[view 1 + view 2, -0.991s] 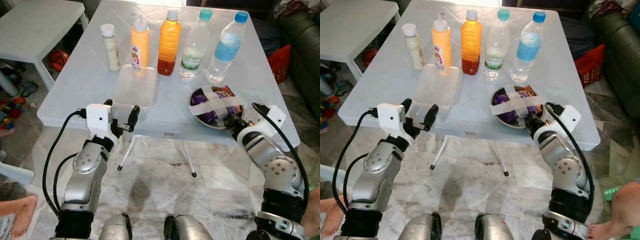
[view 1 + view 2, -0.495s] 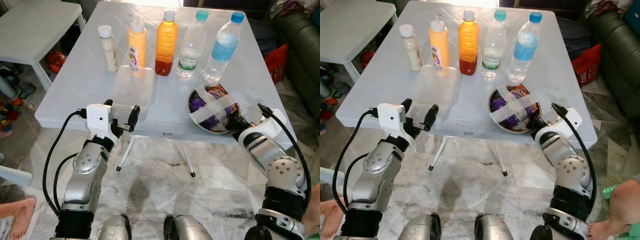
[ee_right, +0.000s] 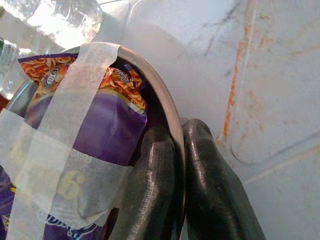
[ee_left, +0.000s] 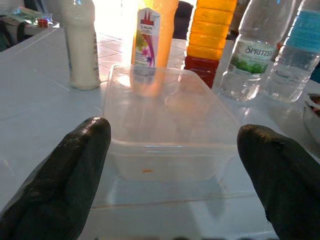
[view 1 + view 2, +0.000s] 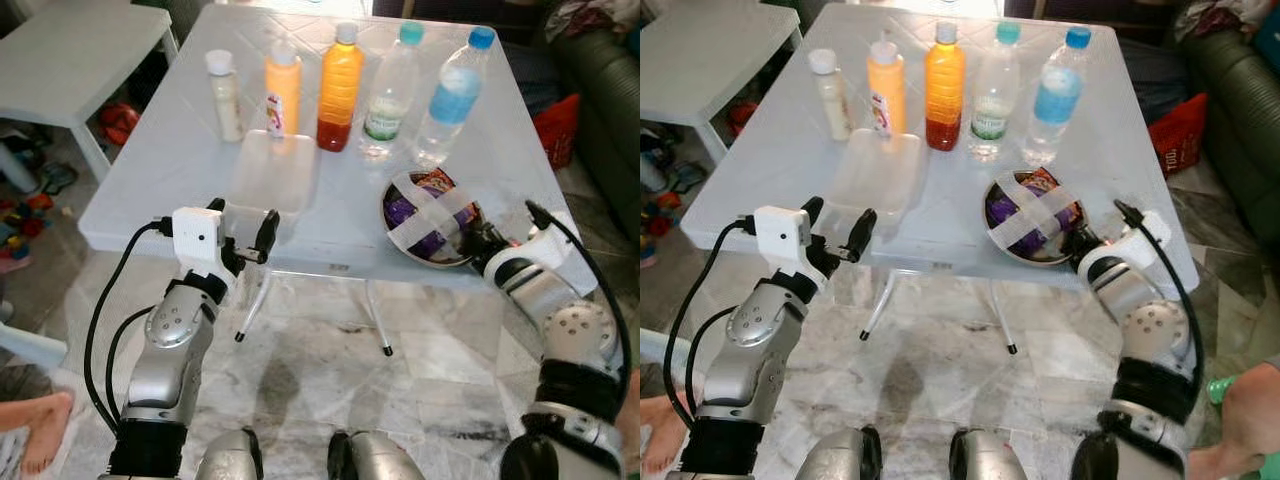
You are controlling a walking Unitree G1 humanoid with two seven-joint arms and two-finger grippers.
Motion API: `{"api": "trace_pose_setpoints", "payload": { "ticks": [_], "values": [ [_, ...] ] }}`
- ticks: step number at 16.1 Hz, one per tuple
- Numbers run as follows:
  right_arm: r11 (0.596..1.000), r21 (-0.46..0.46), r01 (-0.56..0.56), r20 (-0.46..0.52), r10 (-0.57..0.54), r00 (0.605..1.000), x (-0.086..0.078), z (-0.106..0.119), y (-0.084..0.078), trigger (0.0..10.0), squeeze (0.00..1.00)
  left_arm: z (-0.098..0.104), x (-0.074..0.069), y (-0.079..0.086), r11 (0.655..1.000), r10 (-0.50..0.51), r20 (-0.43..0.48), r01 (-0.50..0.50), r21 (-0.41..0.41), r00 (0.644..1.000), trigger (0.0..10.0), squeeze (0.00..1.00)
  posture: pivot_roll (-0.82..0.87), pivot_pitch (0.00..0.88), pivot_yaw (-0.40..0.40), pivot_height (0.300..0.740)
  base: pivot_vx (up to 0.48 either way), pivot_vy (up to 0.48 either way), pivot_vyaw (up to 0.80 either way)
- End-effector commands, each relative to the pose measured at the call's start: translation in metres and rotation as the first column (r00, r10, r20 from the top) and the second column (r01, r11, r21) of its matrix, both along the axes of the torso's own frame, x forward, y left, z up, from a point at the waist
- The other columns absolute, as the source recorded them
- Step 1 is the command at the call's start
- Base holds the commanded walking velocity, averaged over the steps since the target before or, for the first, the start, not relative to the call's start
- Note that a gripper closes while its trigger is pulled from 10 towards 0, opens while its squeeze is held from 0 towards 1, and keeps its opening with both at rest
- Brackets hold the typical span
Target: Restocking fridge
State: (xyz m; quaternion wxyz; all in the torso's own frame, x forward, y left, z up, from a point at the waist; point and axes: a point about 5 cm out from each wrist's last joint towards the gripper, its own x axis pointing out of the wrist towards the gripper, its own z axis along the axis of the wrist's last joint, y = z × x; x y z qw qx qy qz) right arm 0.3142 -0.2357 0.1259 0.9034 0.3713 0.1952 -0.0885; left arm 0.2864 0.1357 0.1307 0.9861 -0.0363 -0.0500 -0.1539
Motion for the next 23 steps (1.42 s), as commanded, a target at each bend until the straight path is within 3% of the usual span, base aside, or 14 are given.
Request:
{"api": "trace_pose_setpoints", "payload": {
  "ticks": [1,2,3,6,7,9,10,11,19,20,21,23],
  "values": [
    [1.000,-0.017,0.017,-0.112,-0.019,0.994,-0.007,-0.021,-0.008,10.0,0.00,-0.001,0.001,0.000,1.000,-0.003,-0.002,0.003,0.013,1.000,10.0,0.00,-0.02,0.132,-0.022,0.740,0.000,0.000,0.00],
    [1.000,-0.024,0.016,-0.095,-0.018,0.995,-0.006,-0.017,-0.012,10.0,0.11,-0.001,0.001,0.000,1.000,-0.003,-0.002,0.003,0.014,1.000,10.0,0.00,-0.02,0.133,-0.021,0.740,0.000,0.000,0.00],
    [1.000,-0.028,0.009,-0.088,-0.012,0.996,-0.006,-0.014,-0.016,10.0,1.00,-0.001,0.001,0.000,1.000,-0.003,-0.002,0.003,0.014,1.000,10.0,0.00,-0.02,0.133,-0.019,0.740,0.000,0.000,0.00],
    [0.999,-0.023,-0.023,-0.076,0.021,0.997,-0.006,-0.012,-0.017,10.0,1.00,-0.001,0.001,0.000,1.000,-0.005,-0.005,0.005,0.015,1.000,10.0,0.00,-0.02,0.134,-0.016,0.740,0.000,0.000,0.00],
    [0.999,-0.020,-0.025,-0.077,0.023,0.997,-0.006,-0.012,-0.018,10.0,0.00,-0.001,0.002,0.000,1.000,-0.006,-0.004,0.006,0.016,1.000,10.0,0.00,-0.02,0.134,-0.016,0.740,0.000,0.000,0.00],
    [0.999,-0.022,-0.024,-0.084,0.022,0.996,-0.005,-0.015,-0.020,10.0,0.00,0.000,0.002,-0.001,1.000,-0.006,-0.002,0.006,0.016,1.000,10.0,0.00,-0.02,0.134,-0.016,0.740,0.000,0.000,0.00],
    [1.000,-0.016,-0.018,-0.094,0.017,0.995,-0.006,-0.018,-0.021,3.8,0.00,-0.001,0.002,0.000,1.000,-0.005,-0.002,0.005,0.016,1.000,10.0,0.00,-0.02,0.133,-0.017,0.740,0.000,0.000,0.00],
    [1.000,-0.014,-0.022,-0.093,0.021,0.995,-0.006,-0.019,-0.021,0.0,0.00,-0.001,0.003,0.000,1.000,-0.004,-0.002,0.004,0.016,1.000,10.0,0.00,-0.02,0.133,-0.017,0.740,0.000,0.000,0.00],
    [0.999,-0.009,-0.045,-0.094,0.044,0.995,-0.005,-0.023,-0.019,0.0,0.00,-0.002,0.003,0.002,1.000,0.002,-0.004,-0.002,0.020,1.000,10.0,0.00,-0.02,0.133,-0.018,0.740,0.000,0.000,0.00],
    [0.998,-0.029,-0.050,-0.090,0.047,0.995,-0.005,-0.023,-0.019,0.0,0.00,-0.002,0.003,0.002,1.000,0.002,-0.006,-0.001,0.023,1.000,10.0,0.00,-0.02,0.132,-0.019,0.740,0.000,0.000,0.00],
    [0.989,-0.123,-0.086,-0.076,0.077,0.994,-0.007,-0.019,-0.013,0.0,0.00,-0.005,0.002,0.006,0.999,-0.004,-0.018,0.004,0.035,1.000,10.0,0.00,-0.03,0.129,-0.022,0.740,0.000,0.000,0.00],
    [0.983,-0.156,-0.100,-0.054,0.092,0.994,-0.009,-0.015,-0.001,0.0,0.00,-0.008,0.000,0.012,0.999,-0.010,-0.032,0.011,0.045,0.999,10.0,0.00,-0.03,0.126,-0.025,0.740,0.000,0.000,0.00]
  ]
}}
